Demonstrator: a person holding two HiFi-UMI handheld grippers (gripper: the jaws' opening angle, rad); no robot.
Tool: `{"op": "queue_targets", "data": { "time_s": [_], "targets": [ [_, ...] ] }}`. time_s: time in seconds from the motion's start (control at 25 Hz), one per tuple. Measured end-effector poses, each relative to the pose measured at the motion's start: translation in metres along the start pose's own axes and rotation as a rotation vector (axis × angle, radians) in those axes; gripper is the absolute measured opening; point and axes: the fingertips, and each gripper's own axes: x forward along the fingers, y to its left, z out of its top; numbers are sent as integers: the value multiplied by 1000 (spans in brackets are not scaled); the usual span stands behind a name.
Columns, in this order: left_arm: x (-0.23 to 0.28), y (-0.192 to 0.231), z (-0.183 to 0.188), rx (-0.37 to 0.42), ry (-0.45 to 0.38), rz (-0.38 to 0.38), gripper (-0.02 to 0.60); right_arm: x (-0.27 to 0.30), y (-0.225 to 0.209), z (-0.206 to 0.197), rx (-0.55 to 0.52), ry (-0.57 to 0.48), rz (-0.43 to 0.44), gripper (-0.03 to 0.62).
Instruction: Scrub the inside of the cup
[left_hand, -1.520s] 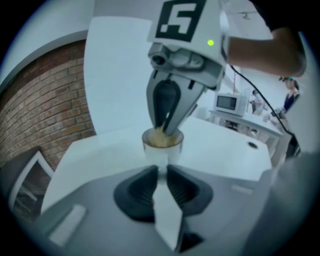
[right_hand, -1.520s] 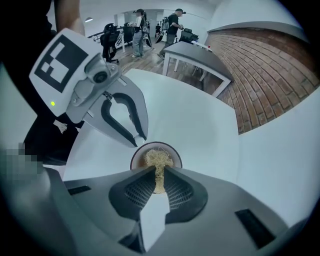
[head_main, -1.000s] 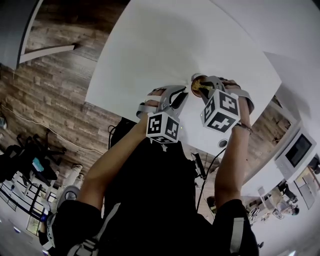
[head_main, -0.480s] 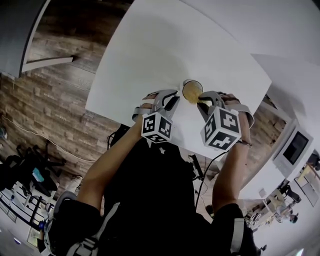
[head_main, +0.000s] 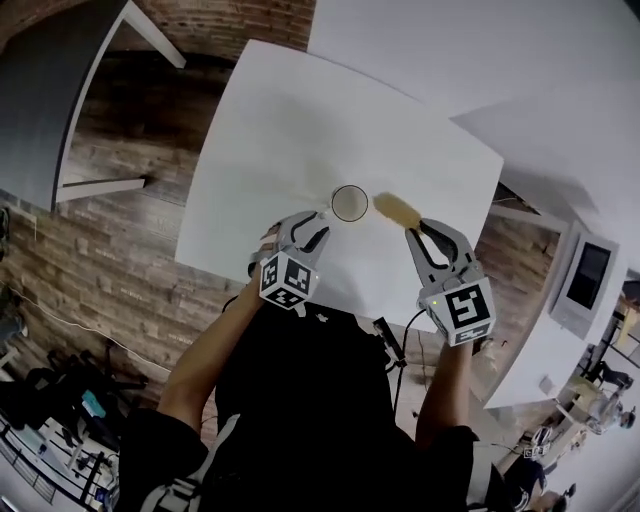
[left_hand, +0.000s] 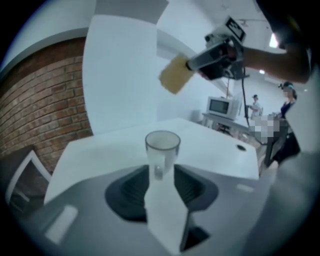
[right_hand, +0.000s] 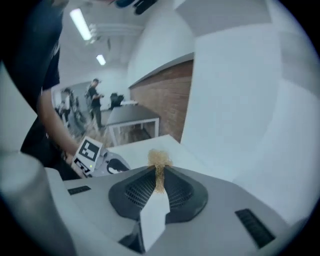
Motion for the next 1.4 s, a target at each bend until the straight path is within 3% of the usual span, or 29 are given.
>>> {"op": "queue_targets", "data": {
  "time_s": [0.2,0.32,0.44,0.52,0.76,1.4],
  "targets": [
    [-50,37,58,-80,-184,114,136,-48,-35,29,448,-530,-200,46],
    [-91,46,101,-116,-329,170,49,-70,-29,35,546,-677,-270,46],
    [-131,54,139,-38,-454,299,5,-72,-17,38,571,-702,-295,46],
    [-145,54,150,-46,-496,350,5,-71,-11,37,584,-702,-300,46],
    [-143,34,160,-107,-543,305,5,-71,2,37,563,-694,-315,46],
    [-131,25,175,-84,-567,264,5,-75,5,32,564,-692,-300,46]
  ]
}}
